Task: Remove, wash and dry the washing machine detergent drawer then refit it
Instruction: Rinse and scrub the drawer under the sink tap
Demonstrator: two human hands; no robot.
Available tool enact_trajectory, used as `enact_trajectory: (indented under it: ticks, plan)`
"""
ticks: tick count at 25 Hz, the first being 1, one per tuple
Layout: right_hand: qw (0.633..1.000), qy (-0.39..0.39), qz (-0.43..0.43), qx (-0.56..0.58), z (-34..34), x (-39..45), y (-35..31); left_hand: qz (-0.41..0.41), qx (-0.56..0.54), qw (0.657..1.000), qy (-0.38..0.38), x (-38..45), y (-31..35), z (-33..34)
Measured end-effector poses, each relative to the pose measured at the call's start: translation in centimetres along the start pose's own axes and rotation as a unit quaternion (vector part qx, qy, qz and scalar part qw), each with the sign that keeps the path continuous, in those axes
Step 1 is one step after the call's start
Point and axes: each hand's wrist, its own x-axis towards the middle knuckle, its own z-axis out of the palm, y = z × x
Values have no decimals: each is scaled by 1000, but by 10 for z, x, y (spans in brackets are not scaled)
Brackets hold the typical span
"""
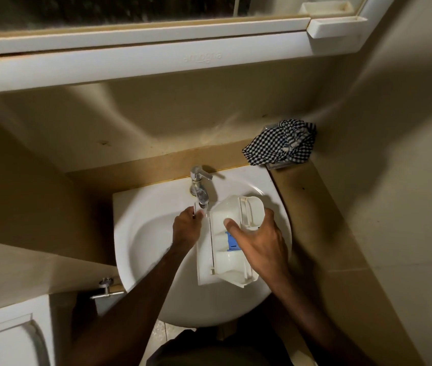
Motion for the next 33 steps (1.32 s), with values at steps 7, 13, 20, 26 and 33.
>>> enact_trajectory:
  ticks: [7,13,20,26,33]
  plan:
    - [983,60,-157,-74,11,-4,-7,-18,-34,999,23,1,9,-7]
    - [984,63,-151,-68,10,0,-6,-61,-117,986,-98,13,-9,-12]
    - [986,58,-148,-55,9,3,-5,-6,-93,996,-5,-14,-6,-3]
    - [984,61,-155,-56,8,5,-2,-64,-133,985,-90,-20,-12,-1]
    - [985,55,-153,-57,8,6,0,-43,-156,987,-3,-22,-8,4]
